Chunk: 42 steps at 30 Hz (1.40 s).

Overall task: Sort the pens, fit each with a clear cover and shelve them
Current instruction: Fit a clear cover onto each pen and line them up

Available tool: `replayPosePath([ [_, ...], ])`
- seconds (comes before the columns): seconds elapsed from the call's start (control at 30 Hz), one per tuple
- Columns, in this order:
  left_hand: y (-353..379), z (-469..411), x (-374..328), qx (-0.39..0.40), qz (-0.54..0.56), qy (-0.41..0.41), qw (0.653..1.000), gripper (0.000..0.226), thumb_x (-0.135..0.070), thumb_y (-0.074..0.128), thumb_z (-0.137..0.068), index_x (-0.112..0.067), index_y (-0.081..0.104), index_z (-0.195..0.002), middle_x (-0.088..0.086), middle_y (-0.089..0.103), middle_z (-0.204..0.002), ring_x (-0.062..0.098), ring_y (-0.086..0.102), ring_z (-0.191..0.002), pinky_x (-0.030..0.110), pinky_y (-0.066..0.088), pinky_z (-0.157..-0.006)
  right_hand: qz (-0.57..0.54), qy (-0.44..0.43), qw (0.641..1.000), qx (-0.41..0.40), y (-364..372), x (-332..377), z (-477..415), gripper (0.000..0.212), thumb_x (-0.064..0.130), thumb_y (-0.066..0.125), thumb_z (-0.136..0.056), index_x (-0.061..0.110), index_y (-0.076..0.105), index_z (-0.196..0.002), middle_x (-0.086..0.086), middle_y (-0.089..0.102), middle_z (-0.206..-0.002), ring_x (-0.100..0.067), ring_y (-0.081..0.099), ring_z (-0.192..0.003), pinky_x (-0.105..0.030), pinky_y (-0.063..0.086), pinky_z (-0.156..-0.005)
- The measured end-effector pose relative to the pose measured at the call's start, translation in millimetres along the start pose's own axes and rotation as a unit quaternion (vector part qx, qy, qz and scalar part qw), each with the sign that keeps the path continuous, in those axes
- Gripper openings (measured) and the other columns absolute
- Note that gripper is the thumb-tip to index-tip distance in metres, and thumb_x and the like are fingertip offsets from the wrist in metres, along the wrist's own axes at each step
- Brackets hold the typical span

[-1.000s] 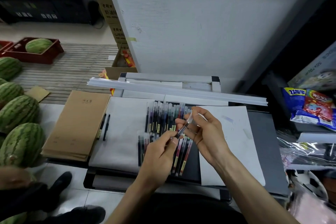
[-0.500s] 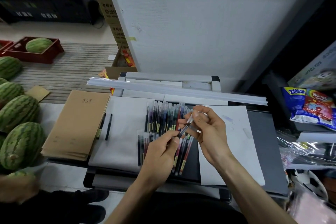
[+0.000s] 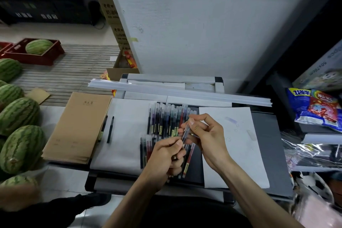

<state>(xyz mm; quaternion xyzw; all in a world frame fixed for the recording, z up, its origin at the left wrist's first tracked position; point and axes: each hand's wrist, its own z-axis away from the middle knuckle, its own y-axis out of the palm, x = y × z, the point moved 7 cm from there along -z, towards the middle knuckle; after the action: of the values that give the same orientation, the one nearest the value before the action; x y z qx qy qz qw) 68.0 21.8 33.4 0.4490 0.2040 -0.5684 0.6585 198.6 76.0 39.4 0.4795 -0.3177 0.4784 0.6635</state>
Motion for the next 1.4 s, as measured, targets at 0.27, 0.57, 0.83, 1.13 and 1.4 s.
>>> replayPosePath([
  [0.27, -77.0, -9.4, 1.9, -0.210, -0.335, 0.067, 0.916, 0.025, -0.019, 0.053, -0.107, -0.017, 0.073, -0.092, 0.000, 0.067, -0.074, 0.009, 0.054, -0.062, 0.018, 0.045, -0.053, 0.389, 0.003, 0.920, -0.044, -73.7, -31.2, -21.8, 0.015, 0.026, 0.065, -0.100, 0.030, 0.073, -0.111, 0.013, 0.074, -0.108, -0.004, 0.069, -0.095, -0.031, 0.055, -0.091],
  [0.57, -177.9, 2.0, 22.9, -0.388, -0.455, -0.004, 0.802, 0.022, -0.019, 0.063, -0.099, -0.008, 0.078, -0.110, 0.005, 0.076, -0.095, 0.020, 0.062, -0.085, 0.030, 0.046, -0.079, 0.672, -0.016, 0.706, -0.224, -189.6, -25.3, -18.8, 0.041, 0.013, 0.064, -0.092, 0.014, 0.060, -0.133, -0.014, 0.051, -0.135, -0.039, 0.048, -0.121, -0.051, 0.051, -0.090],
  [0.83, -168.6, -10.5, 33.7, -0.369, -0.436, -0.007, 0.821, 0.019, -0.020, 0.067, -0.095, -0.010, 0.075, -0.109, 0.001, 0.073, -0.087, 0.017, 0.067, -0.080, 0.030, 0.050, -0.070, 0.649, -0.023, 0.721, -0.242, -209.2, -23.9, -30.7, 0.039, -0.004, 0.055, -0.092, 0.004, 0.061, -0.131, -0.025, 0.055, -0.130, -0.048, 0.046, -0.120, -0.054, 0.049, -0.091],
  [1.13, -172.6, -8.7, 28.8, -0.367, -0.471, 0.016, 0.802, 0.025, -0.023, 0.066, -0.096, -0.008, 0.077, -0.113, 0.003, 0.076, -0.095, 0.018, 0.067, -0.087, 0.031, 0.050, -0.079, 0.593, -0.041, 0.777, -0.207, -187.4, -29.3, -28.0, 0.033, 0.002, 0.056, -0.094, 0.012, 0.064, -0.124, -0.013, 0.062, -0.115, -0.031, 0.064, -0.084, -0.036, 0.052, -0.072],
  [1.4, -226.6, -20.0, -21.8, -0.408, -0.531, 0.046, 0.741, 0.031, -0.012, 0.059, -0.095, -0.002, 0.067, -0.123, 0.017, 0.069, -0.110, 0.033, 0.063, -0.099, 0.044, 0.050, -0.087, 0.433, -0.055, 0.882, -0.177, -132.2, -25.3, -9.8, 0.015, 0.022, 0.070, -0.097, 0.028, 0.071, -0.110, 0.009, 0.073, -0.085, -0.002, 0.068, -0.080, -0.020, 0.055, -0.075],
])
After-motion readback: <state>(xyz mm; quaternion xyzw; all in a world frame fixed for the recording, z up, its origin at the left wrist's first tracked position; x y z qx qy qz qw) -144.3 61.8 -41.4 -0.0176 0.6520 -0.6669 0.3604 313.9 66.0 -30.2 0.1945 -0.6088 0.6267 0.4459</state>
